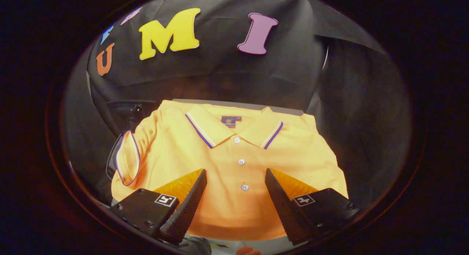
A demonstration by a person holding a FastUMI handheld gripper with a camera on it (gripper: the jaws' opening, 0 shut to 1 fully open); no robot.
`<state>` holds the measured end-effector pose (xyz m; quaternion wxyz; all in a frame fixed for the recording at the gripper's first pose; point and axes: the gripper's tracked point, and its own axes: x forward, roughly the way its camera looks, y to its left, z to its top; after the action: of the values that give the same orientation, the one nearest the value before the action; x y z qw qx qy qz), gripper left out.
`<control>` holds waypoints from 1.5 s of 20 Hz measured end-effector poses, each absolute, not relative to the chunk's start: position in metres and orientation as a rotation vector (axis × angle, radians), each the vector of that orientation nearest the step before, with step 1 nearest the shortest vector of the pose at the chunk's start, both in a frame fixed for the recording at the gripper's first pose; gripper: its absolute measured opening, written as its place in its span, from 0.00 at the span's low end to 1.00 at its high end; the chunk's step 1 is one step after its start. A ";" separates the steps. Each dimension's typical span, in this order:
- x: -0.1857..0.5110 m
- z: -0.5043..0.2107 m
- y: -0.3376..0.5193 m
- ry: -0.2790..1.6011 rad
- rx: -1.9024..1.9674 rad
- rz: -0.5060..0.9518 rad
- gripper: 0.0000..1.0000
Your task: Put the clothes into the washing machine and then close the washing machine lid.
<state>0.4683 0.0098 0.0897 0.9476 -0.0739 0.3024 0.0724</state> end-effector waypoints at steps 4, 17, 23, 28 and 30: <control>0.468 0.086 0.010 0.624 -0.087 0.159 1.00; 0.465 0.087 0.020 0.698 -0.105 0.213 0.78; 0.467 0.088 0.028 0.691 -0.043 0.206 0.06; 0.466 0.089 0.029 0.703 -0.059 0.166 0.05; 0.465 0.093 0.031 0.696 -0.078 0.150 0.05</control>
<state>0.4653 0.0306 0.0931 0.9365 -0.0382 0.3407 0.0734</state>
